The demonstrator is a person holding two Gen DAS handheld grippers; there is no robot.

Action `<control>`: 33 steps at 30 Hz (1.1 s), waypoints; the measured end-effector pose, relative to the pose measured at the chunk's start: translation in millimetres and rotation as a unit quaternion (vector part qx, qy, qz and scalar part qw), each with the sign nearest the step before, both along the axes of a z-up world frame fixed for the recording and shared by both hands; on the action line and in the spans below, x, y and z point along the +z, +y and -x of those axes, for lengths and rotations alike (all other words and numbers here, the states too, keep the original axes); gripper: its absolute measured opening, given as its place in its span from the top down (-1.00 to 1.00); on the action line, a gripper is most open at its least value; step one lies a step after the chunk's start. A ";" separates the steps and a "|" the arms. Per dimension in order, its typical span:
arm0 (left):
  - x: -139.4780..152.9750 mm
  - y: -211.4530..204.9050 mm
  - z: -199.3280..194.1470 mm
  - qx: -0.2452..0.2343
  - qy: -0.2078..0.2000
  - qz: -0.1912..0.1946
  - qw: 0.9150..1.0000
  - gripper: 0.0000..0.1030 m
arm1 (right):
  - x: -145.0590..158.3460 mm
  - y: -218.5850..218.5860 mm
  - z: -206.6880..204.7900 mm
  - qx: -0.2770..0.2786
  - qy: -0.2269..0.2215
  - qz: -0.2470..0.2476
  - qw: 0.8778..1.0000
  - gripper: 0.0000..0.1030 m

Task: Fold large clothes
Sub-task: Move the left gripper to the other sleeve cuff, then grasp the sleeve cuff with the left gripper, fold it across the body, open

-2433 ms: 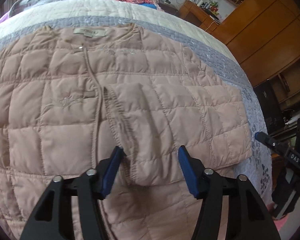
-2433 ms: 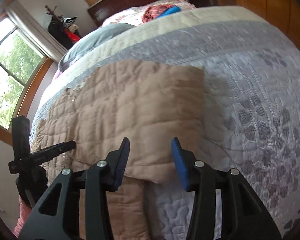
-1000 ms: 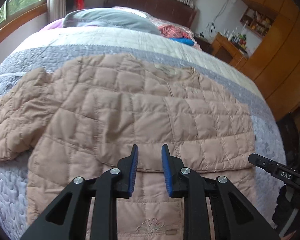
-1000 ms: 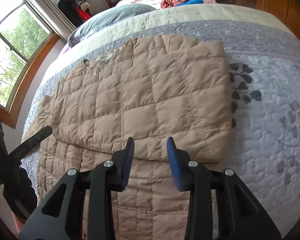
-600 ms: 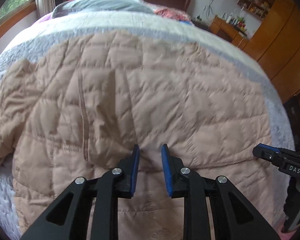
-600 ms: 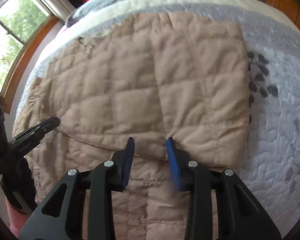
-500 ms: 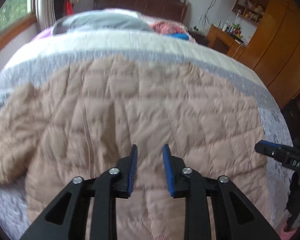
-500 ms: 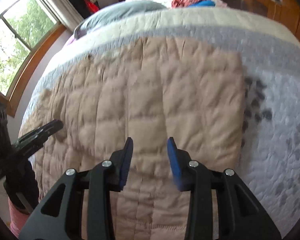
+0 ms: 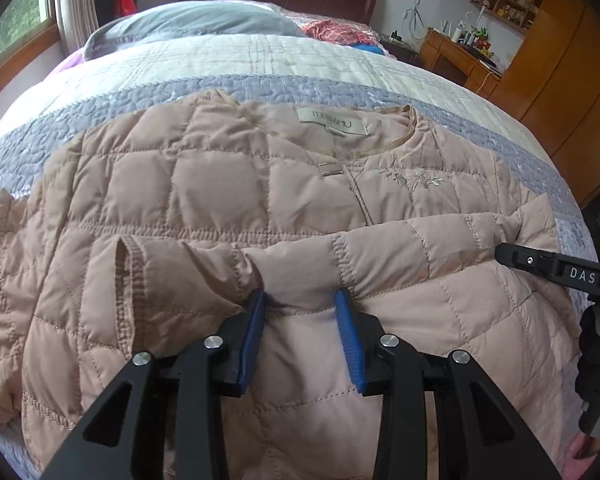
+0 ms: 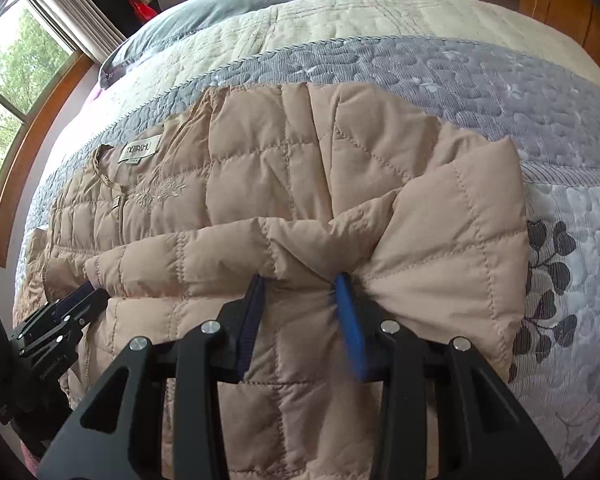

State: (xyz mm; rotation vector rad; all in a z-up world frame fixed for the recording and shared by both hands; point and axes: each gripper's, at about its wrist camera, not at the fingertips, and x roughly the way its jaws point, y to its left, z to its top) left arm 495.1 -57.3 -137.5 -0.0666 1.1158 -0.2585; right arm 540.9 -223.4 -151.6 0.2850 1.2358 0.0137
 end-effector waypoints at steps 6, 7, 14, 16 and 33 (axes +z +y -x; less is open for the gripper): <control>48.3 60.8 35.5 0.032 -0.004 0.047 0.998 0.21 | 46.0 -3.8 47.1 0.015 -0.053 -0.064 0.996 0.15; 57.5 76.4 47.0 0.036 -0.014 0.045 0.998 0.14 | 53.6 -2.9 63.7 0.020 -0.057 -0.065 0.996 0.10; 77.9 238.8 129.6 0.151 -0.035 0.002 0.988 -0.20 | 58.2 -6.5 147.2 0.038 -0.047 -0.062 0.996 -0.06; 68.5 294.2 150.6 0.203 -0.027 -0.005 0.979 -0.22 | 54.1 -2.7 163.9 0.041 -0.040 -0.049 0.997 -0.06; -9.6 501.2 172.4 0.449 -0.009 0.131 0.884 -0.19 | 22.9 14.8 194.2 0.086 -0.020 -0.003 0.996 -0.17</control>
